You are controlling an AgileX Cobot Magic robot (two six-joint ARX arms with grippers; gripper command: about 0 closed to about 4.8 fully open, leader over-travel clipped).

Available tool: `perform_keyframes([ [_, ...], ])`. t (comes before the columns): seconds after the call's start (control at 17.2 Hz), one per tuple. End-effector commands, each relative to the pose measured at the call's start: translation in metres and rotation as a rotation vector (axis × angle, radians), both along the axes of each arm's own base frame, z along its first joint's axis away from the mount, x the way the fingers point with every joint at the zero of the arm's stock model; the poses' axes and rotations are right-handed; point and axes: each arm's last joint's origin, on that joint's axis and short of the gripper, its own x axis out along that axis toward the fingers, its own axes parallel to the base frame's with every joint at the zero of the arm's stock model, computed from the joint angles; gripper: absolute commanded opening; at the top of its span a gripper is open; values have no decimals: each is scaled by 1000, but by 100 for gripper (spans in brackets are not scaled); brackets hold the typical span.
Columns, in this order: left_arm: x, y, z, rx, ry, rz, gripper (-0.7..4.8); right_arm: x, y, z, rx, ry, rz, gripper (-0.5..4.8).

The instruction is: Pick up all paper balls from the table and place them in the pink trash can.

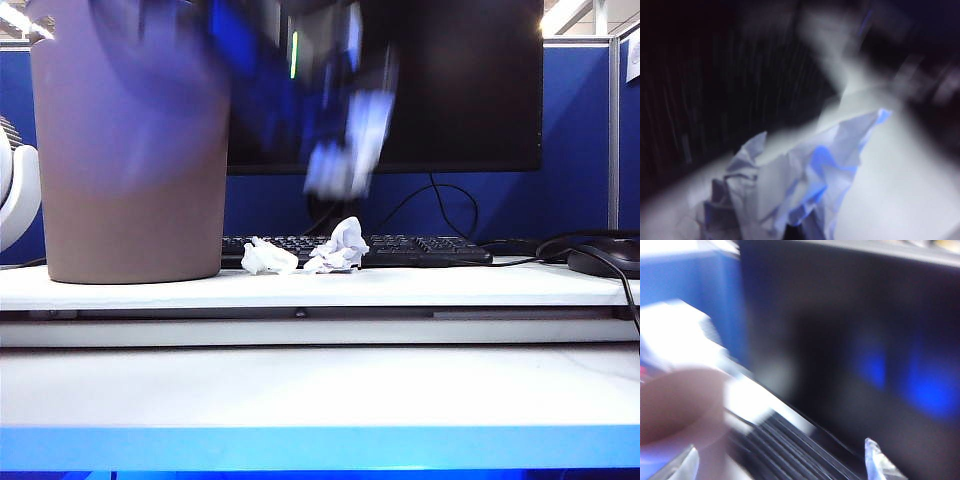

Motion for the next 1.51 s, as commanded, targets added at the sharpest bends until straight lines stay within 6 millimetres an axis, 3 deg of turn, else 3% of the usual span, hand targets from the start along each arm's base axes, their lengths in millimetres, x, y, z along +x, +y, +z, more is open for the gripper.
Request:
perform_keyframes([
  [0.06, -14, 8, 73, 64, -146, -27, -6, 0, -7, -23, -197, 156, -188, 432],
  [0.12, -23, 19, 109, 162, -225, 43, -6, 5, -7, -34, -236, 206, -235, 433],
  [0.23, -27, 37, 139, 361, -326, 235, -6, 17, -3, -55, -268, 269, -231, 443],
  [0.29, -20, 56, 149, 482, -339, 334, -6, 27, 1, -71, -284, 308, -225, 442],
  [0.41, -4, 91, 149, 654, -283, 496, -6, 48, 11, -105, -289, 402, -140, 442],
  [0.46, 1, 102, 147, 679, -255, 526, -6, 55, 14, -116, -285, 424, -111, 442],
  [0.58, 17, 140, 140, 662, -154, 582, -3, 91, 31, -159, -247, 494, 13, 463],
  [0.64, 19, 149, 139, 676, -132, 601, 33, 104, 39, -177, -247, 524, 43, 479],
  [0.75, 22, 158, 136, 688, -105, 589, 162, 125, 56, -215, -266, 593, 73, 479],
  [0.93, 22, 155, 136, 632, -105, 486, 162, 143, 77, -266, -304, 700, 99, 479],
  [1.1, 21, 153, 135, 601, -92, 432, 162, 151, 94, -295, -319, 727, 121, 479],
  [1.22, 17, 155, 138, 610, -96, 451, 157, 152, 102, -304, -321, 736, 133, 479],
  [1.28, 15, 156, 140, 615, -101, 448, 141, 151, 105, -304, -329, 727, 131, 350],
  [1.33, 5, 160, 150, 598, -126, 457, 73, 152, 106, -301, -322, 709, 129, 111],
  [1.39, -3, 163, 157, 581, -145, 464, 69, 151, 105, -299, -323, 704, 126, -16],
  [1.45, -11, 165, 163, 571, -159, 470, 69, 151, 105, -297, -326, 695, 116, -4],
  [1.51, -32, 173, 177, 523, -178, 489, 67, 149, 103, -284, -318, 656, 117, -4],
])
